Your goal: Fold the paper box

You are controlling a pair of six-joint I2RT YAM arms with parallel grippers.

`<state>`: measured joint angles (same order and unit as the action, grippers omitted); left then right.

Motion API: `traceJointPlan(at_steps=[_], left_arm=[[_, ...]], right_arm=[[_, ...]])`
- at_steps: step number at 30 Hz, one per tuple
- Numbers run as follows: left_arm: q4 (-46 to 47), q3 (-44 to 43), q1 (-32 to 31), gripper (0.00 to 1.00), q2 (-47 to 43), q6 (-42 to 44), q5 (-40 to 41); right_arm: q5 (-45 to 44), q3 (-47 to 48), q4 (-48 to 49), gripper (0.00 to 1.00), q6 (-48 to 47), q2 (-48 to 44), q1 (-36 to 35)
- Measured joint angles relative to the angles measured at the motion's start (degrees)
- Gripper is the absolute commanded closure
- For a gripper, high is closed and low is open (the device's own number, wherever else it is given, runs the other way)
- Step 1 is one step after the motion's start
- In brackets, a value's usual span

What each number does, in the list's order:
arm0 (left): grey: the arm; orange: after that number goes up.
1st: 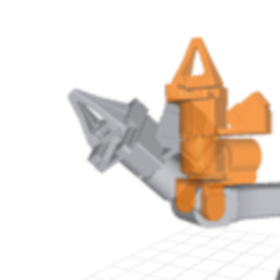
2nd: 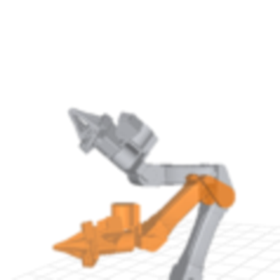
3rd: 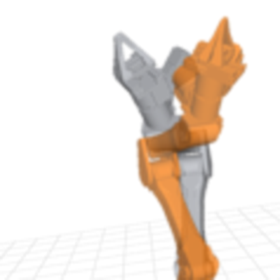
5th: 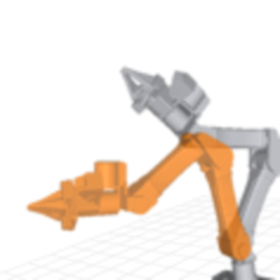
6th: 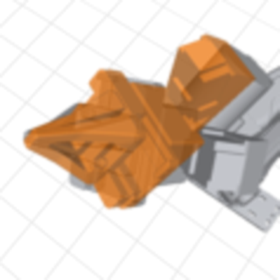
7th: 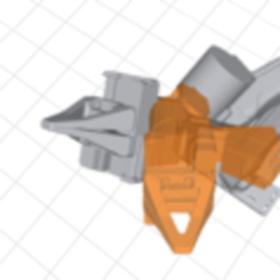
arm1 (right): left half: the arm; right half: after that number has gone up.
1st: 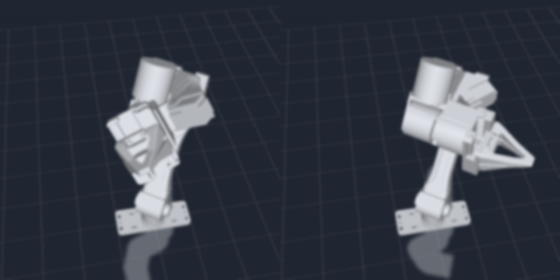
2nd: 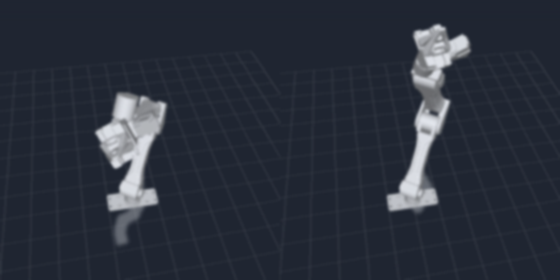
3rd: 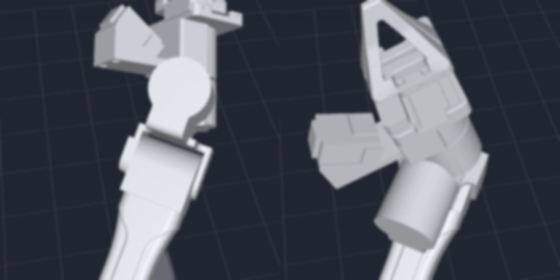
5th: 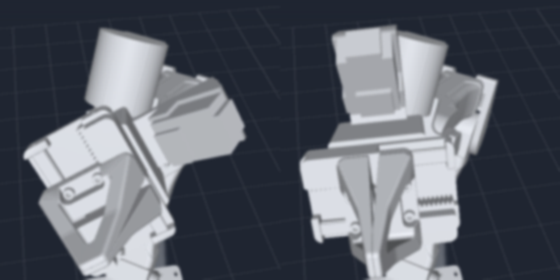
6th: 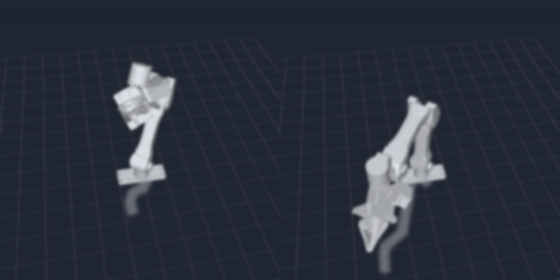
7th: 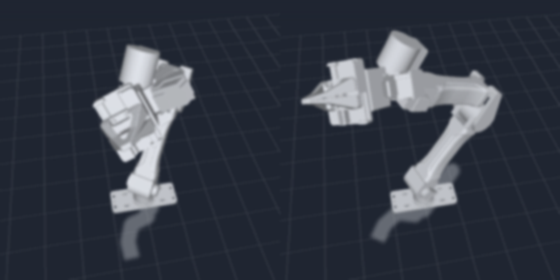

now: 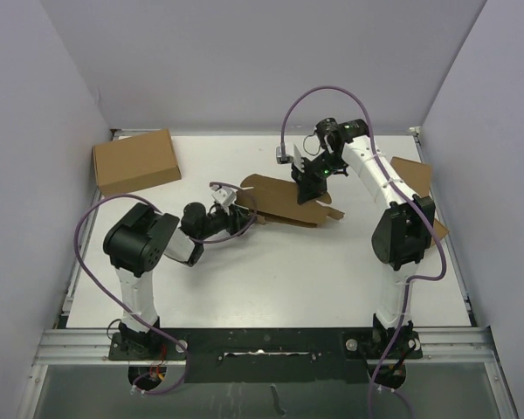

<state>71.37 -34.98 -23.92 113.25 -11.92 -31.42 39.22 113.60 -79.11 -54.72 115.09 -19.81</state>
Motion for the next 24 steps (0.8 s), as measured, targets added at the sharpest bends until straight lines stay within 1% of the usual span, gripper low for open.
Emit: traceJointPlan(at_steps=[5,12,18,24], left_arm=[[-1.0,0.0,-2.9,0.6,0.0,0.2,8.4],[-2.7,-0.9,-6.1,0.59,0.0,0.7,17.9],[-4.4,-2.1,-7.1,0.6,0.0,0.6,23.4],[-4.3,-2.1,-7.6,0.6,-0.1,1.0,26.9]], right_arm=[[0.1,0.6,-0.7,1.0,0.4,0.2,0.0],[0.7,1.5,-1.4,1.0,1.1,2.4,0.0],[1.0,1.9,-1.5,1.0,1.2,2.9,0.0],[1.0,3.3,-1.4,1.0,2.6,3.0,0.7]])
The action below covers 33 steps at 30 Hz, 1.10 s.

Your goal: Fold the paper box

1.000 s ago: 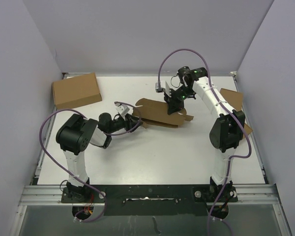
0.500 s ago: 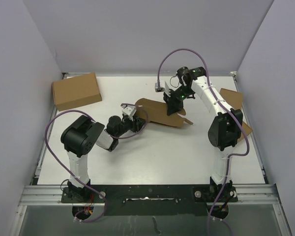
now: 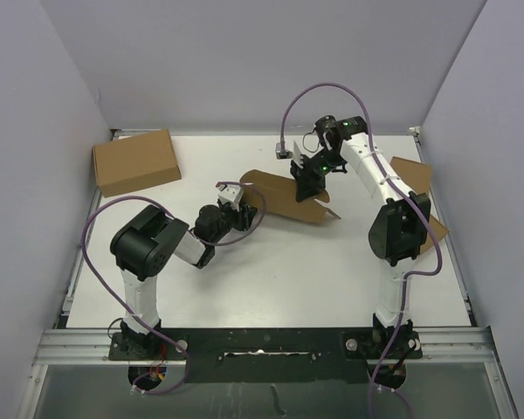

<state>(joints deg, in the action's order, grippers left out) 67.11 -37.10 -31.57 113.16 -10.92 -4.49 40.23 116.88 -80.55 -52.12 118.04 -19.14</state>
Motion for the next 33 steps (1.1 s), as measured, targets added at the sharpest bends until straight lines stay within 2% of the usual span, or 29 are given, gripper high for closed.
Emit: traceJointPlan(at_steps=[17,24,33], left_arm=[[0.2,0.0,0.9,0.57,0.0,2.7,1.0],[0.0,0.0,1.8,0.57,-1.6,3.5,-0.9],[0.0,1.2,2.0,0.57,-5.2,4.6,-4.5]], right_arm=[[1.0,8.3,-4.2,1.0,1.7,5.6,0.8],[1.9,12.7,-7.6,1.0,1.6,5.7,0.8],[3.6,13.9,-10.8,1.0,1.6,7.5,1.1]])
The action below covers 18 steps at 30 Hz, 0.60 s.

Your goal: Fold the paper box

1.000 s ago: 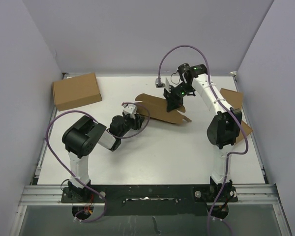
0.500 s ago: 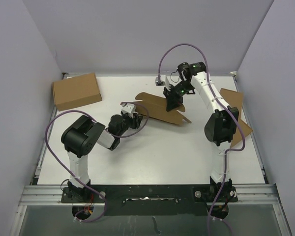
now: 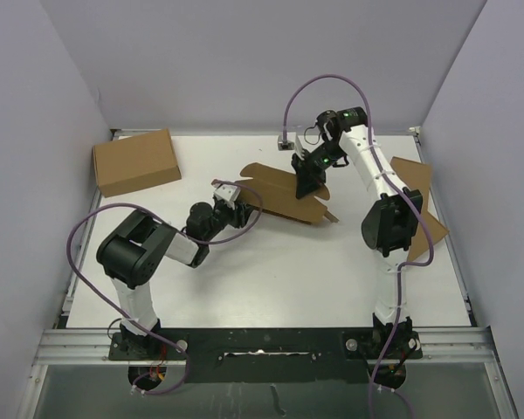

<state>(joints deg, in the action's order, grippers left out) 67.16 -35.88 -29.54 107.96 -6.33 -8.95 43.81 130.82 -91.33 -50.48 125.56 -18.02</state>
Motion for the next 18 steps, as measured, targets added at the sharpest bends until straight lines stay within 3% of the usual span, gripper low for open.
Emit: traceJointPlan(at_steps=[9,18], left_arm=[[-0.1,4.3,-0.2,0.61,-6.7,1.3,-0.5],[-0.2,5.1,-0.8,0.66,-7.9,1.9,0.2]], right_arm=[[1.2,1.0,-1.4,1.0,0.2,0.5,0.0],[2.5,1.2,-1.8,1.0,2.2,0.5,-0.4]])
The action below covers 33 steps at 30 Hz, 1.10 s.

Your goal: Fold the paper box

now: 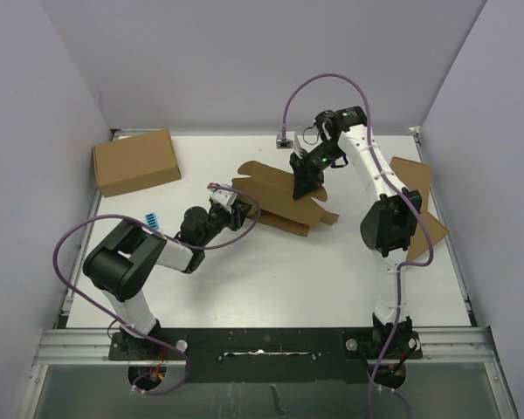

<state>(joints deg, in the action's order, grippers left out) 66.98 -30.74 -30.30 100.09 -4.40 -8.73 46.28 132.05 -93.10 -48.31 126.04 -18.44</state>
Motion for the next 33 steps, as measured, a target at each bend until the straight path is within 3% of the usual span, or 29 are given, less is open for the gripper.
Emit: traceJointPlan(at_steps=[2,9,13,18,23,27,33], left_arm=[[0.0,0.3,-0.1,0.68,0.0,0.2,0.3],[0.0,0.4,-0.1,0.93,0.0,0.8,1.6],[-0.1,0.5,-0.1,0.99,-0.1,0.8,1.8],[-4.6,1.2,-0.1,1.0,-4.2,0.5,1.5],[-17.1,1.7,0.0,1.0,-14.5,-0.9,0.9],[-34.5,-0.9,0.1,1.0,-23.8,-3.7,0.2],[-53.5,-6.3,0.5,1.0,-28.2,-6.8,-2.0]], right_arm=[[0.1,0.1,0.0,1.0,0.5,0.0,0.0],[0.8,0.1,-0.3,1.0,1.4,0.2,0.0],[1.5,0.1,-0.7,1.0,2.5,0.2,0.0],[1.8,1.2,-1.4,1.0,4.2,0.2,-0.3],[3.0,1.8,-2.0,1.0,6.2,-0.2,-0.3],[3.9,0.8,-1.6,0.99,7.8,-1.3,-0.4],[6.2,-6.3,1.0,0.97,8.5,-3.9,-0.4]])
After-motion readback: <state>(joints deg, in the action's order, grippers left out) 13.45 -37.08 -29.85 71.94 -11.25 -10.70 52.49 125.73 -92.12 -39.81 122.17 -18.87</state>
